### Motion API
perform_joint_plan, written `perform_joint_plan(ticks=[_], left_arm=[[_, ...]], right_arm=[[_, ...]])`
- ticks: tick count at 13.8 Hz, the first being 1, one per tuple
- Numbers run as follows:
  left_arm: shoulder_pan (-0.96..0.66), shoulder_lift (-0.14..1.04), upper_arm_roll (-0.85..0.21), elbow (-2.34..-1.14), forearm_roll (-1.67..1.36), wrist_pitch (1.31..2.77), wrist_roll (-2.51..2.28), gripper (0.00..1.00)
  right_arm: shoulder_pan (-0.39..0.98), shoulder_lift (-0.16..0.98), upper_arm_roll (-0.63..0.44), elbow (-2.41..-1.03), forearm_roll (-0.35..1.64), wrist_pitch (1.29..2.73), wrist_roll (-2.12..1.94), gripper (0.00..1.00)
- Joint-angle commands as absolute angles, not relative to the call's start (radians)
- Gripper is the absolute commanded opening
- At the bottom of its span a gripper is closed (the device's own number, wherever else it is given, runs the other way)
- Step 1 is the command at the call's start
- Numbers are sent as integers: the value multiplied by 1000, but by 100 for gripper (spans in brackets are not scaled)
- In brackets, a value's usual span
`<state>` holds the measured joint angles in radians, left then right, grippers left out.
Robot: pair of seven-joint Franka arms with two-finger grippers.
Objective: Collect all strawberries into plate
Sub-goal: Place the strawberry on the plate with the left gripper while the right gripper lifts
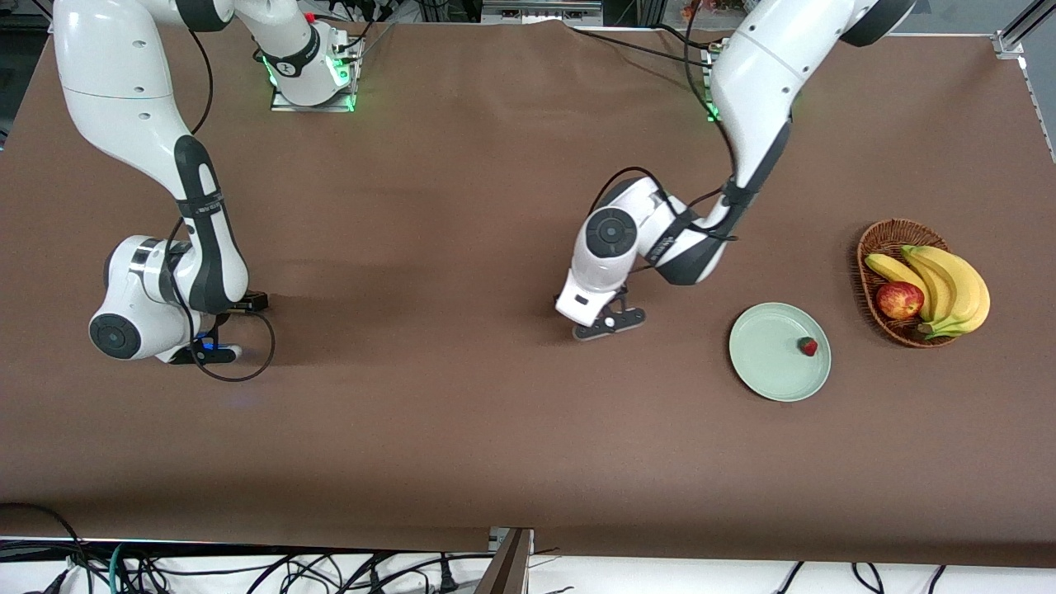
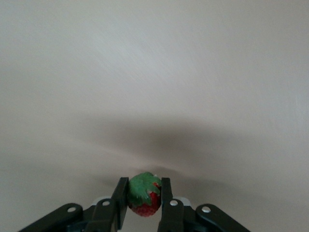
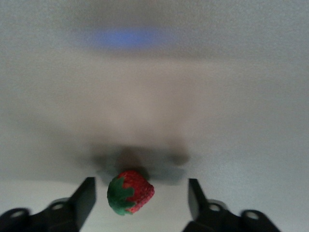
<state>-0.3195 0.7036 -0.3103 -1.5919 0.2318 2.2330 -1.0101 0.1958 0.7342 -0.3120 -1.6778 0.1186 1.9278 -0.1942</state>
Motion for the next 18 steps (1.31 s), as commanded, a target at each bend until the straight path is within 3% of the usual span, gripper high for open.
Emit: perform_joint_plan(ticks=[1, 4, 7, 9, 14, 17, 18], left_arm=[[-229, 612, -325, -1612, 244, 2110, -866, 4], [-108, 580, -324, -1612, 244, 2020, -613, 4], [23, 581, -324, -1614, 244, 2011, -267, 11], [64, 589, -321, -1612, 242, 2017, -56, 11], [133, 673, -310, -1614, 258, 2026, 149, 12], [175, 713, -311, -1620, 244, 2074, 239, 21], [175, 715, -311, -1623, 244, 2074, 242, 31]], right_arm=[[187, 692, -304, -1724, 118, 1936, -210, 12], [187, 692, -302, -1723, 124, 1927, -207, 1], [196, 675, -282, -1694, 170, 1904, -192, 0], [231, 673, -264, -1652, 279, 1827, -114, 0], [473, 684, -264, -1560, 454, 1822, 339, 0], [595, 701, -264, -1540, 664, 1952, 526, 0], [635, 707, -264, -1540, 713, 1994, 564, 0]])
